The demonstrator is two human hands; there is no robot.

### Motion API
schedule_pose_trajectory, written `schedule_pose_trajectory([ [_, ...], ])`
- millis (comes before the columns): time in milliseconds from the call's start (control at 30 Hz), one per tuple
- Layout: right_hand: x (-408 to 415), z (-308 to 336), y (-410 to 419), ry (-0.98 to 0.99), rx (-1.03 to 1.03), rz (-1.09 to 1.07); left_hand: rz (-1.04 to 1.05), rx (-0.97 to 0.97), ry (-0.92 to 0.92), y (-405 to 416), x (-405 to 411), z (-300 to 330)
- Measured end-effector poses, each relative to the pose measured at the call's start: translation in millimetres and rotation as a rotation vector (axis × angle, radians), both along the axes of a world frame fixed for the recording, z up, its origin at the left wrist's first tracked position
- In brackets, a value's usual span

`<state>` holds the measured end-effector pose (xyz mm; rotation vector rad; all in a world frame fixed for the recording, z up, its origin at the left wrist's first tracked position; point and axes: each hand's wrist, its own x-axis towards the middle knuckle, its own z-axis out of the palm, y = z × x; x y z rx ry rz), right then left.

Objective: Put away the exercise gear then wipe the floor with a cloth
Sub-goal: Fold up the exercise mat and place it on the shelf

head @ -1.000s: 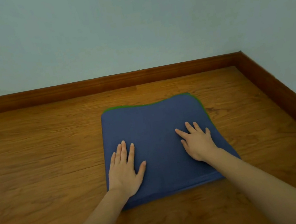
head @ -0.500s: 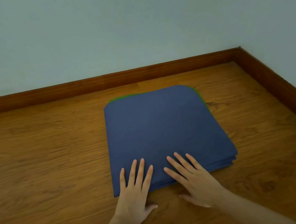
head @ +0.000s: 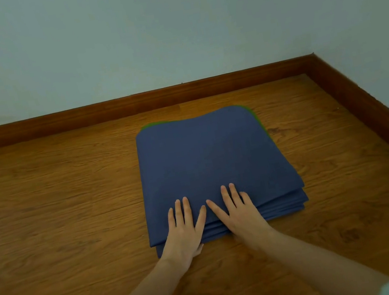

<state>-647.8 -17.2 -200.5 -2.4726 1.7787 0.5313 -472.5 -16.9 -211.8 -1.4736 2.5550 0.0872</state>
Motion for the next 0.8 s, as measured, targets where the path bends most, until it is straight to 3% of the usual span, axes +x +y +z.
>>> schedule_pose_trajectory([
  [167,1,24,0,-0.096,-0.068,0.037,0.058,-0.068,0.053,9,-3,16],
  [333,-13,91,-18,-0.156,-0.145,0.095,0.052,-0.241,0.150,-3,0,59],
  [500,-17,167,-38,-0.320,-0.248,0.128,0.086,-0.235,0.344,-39,18,152],
  [600,-18,198,-39,-0.263,-0.311,0.179,0.098,-0.243,0.473,-43,34,200],
  [800,-4,248,-43,-0.283,-0.353,0.260,0.140,-0.202,0.499,-33,67,256],
])
